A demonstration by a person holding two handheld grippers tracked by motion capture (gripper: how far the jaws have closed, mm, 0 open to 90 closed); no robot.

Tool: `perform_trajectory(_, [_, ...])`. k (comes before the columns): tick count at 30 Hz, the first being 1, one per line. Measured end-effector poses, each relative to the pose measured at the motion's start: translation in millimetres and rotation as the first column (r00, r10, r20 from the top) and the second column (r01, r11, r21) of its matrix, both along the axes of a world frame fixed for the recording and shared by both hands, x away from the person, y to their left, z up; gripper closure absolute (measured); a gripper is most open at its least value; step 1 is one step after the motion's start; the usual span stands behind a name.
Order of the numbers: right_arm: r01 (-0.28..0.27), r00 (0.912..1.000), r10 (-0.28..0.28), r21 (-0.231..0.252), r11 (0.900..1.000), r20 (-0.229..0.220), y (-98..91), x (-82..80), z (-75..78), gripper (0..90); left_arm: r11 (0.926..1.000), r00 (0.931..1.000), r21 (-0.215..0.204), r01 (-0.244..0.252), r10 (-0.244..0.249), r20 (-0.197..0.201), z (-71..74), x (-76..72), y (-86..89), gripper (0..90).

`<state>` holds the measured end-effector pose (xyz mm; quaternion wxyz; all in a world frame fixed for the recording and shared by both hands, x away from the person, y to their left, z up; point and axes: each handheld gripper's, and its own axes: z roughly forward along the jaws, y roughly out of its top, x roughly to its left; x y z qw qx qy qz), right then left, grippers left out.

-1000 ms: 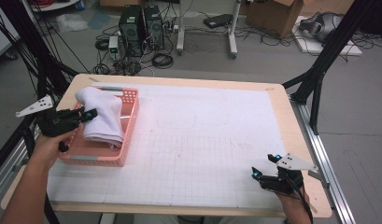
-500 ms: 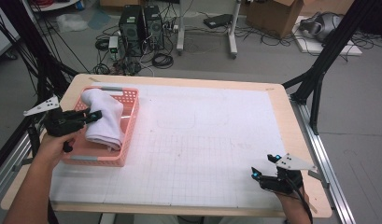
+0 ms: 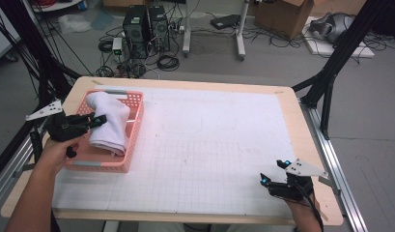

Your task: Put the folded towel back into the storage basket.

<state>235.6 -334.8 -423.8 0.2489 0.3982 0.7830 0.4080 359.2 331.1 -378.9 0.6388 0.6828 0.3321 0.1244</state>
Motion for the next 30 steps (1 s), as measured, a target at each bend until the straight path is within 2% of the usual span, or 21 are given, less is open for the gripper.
perform_trajectory(2, [-0.001, 1.0, 0.001, -0.002, 1.0, 0.001, 0.3, -0.1, 0.2, 20.9, 0.9997, 0.9994, -0.006, -0.024, 0.024, -0.027, 0.4, 0.0, 1.6, 67.8])
perform_trajectory(3, [-0.001, 1.0, 0.001, -0.001, 1.0, -0.002, 0.5, -0.2, 0.0, 20.9, 0.9992, 0.9979, -0.021, -0.033, 0.032, -0.056, 0.5, 0.6, 3.5, 65.9])
perform_trajectory(6, [0.001, 1.0, -0.001, -0.002, 1.0, -0.003, 0.6, -0.2, 0.2, 20.9, 0.9975, 0.9927, -0.035, -0.061, 0.057, -0.106, 1.1, 0.8, 7.6, 61.5])
perform_trajectory(7, [-0.002, 1.0, 0.002, -0.003, 1.0, -0.001, 0.7, 0.1, 0.0, 20.9, 0.9959, 0.9888, -0.039, -0.081, 0.075, -0.129, 1.4, 0.9, 9.6, 57.7])
perform_trajectory(8, [-0.003, 1.0, 0.003, -0.002, 1.0, 0.002, 1.0, 0.4, 0.0, 20.9, 0.9943, 0.9856, -0.047, -0.095, 0.088, -0.145, 1.8, 0.9, 10.9, 49.2])
perform_trajectory(9, [-0.003, 1.0, 0.003, -0.002, 1.0, 0.002, 1.0, 0.4, 0.0, 20.9, 0.9912, 0.9798, -0.058, -0.119, 0.108, -0.169, 2.2, 1.0, 13.4, 49.2])
perform_trajectory(10, [-0.004, 1.0, 0.004, -0.003, 1.0, -0.001, 1.4, 0.3, -0.1, 20.9, 0.9883, 0.9748, -0.066, -0.138, 0.123, -0.186, 2.7, 1.0, 15.3, 42.9])
perform_trajectory(12, [-0.005, 1.0, 0.005, -0.007, 1.0, -0.001, 1.4, 0.4, -0.2, 20.9, 0.9844, 0.9676, -0.063, -0.164, 0.148, -0.204, 3.8, 0.3, 18.6, 40.1])
perform_trajectory(14, [-0.004, 1.0, 0.004, -0.005, 1.0, -0.002, 1.6, 0.3, -0.1, 20.9, 0.9814, 0.9634, -0.061, -0.182, 0.166, -0.211, 5.4, -0.8, 22.3, 39.6])
perform_trajectory(20, [-0.003, 1.0, 0.003, -0.004, 1.0, -0.005, 1.8, 0.8, -0.7, 20.9, 0.9704, 0.9606, -0.069, -0.232, 0.217, -0.174, 17.0, -6.2, 31.3, 37.9])
perform_trajectory(22, [-0.003, 1.0, 0.003, -0.004, 1.0, -0.005, 1.9, 0.7, -0.6, 20.9, 0.9666, 0.9594, -0.059, -0.249, 0.238, -0.151, 22.3, -8.6, 32.8, 38.0])
perform_trajectory(24, [-0.004, 1.0, 0.004, -0.003, 1.0, -0.004, 2.1, 0.7, -0.5, 20.9, 0.9635, 0.9557, -0.013, -0.267, 0.263, -0.132, 27.3, -10.4, 31.3, 38.0])
perform_trajectory(26, [-0.003, 1.0, 0.003, -0.003, 1.0, -0.005, 2.5, 0.9, -0.6, 20.9, 0.9637, 0.9541, 0.029, -0.265, 0.267, -0.136, 28.6, -10.4, 28.0, 38.5])
perform_trajectory(30, [-0.007, 1.0, 0.007, -0.008, 0.9999, -0.004, 3.0, 1.1, -0.4, 20.9, 0.9565, 0.9476, 0.137, -0.257, 0.278, -0.158, 25.4, -7.3, 16.4, 39.1])
